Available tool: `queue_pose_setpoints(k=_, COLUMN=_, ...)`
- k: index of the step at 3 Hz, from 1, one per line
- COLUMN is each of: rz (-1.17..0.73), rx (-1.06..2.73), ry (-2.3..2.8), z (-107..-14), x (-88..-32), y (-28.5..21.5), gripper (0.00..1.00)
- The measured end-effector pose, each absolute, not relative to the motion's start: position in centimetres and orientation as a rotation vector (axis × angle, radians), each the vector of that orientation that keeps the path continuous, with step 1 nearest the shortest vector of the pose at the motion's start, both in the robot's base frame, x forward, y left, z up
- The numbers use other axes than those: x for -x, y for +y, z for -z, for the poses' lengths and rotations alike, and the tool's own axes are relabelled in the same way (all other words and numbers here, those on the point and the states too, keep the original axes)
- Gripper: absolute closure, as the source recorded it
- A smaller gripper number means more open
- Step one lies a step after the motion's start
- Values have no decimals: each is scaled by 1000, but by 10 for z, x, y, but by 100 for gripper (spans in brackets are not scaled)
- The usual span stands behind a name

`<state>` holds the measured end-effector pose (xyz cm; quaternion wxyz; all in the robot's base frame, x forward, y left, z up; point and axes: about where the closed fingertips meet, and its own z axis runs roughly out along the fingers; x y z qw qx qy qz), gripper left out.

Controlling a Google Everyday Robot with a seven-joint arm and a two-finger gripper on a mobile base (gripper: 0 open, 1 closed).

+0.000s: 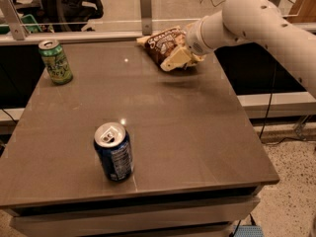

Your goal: Move brown chip bag near pepsi can

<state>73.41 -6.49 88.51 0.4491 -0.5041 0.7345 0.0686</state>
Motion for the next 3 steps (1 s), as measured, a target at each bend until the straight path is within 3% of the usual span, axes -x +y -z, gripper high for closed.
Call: queue_pose_setpoints(k=3, rz=-97, rx=1294, ry=1789, z=-879, x=-736, y=-70, gripper=87)
